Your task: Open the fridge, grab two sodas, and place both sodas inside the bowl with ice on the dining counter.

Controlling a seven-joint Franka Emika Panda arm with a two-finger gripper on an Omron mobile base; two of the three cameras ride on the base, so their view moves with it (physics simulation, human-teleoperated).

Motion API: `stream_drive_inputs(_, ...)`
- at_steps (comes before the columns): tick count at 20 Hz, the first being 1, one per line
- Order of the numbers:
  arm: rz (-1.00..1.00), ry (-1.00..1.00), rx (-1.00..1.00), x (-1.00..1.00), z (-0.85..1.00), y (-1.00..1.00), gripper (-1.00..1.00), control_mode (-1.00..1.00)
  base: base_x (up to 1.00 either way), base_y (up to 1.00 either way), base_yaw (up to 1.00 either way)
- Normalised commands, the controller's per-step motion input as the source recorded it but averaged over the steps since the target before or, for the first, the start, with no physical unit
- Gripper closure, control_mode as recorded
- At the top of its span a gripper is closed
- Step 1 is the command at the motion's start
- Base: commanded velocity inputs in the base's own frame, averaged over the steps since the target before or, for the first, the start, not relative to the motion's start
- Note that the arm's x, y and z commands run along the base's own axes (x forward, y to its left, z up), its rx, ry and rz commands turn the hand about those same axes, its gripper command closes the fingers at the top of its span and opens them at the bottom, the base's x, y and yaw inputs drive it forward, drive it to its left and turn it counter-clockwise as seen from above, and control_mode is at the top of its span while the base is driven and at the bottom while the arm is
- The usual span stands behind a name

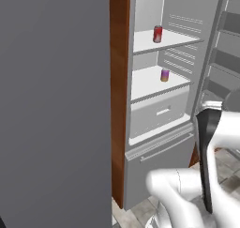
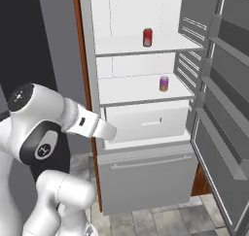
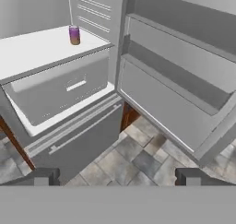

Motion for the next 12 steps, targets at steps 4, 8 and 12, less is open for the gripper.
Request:
stream_drive_inputs(4,0.34,0.0,-0.05,-0.19,-0.34,0.45,-1.0,-1.0,0.0,0.0,0.0)
stream_drive_inputs(8,0.13,-0.01,-0.17,-0.18,-0.4,0.33,-1.0,-1.0,0.0,0.0,0.0)
stream_drive_inputs(12,0.02,-0.03,-0.09,-0.07,-0.18,0.2,-1.0,1.0,0.0,-0.04,0.04)
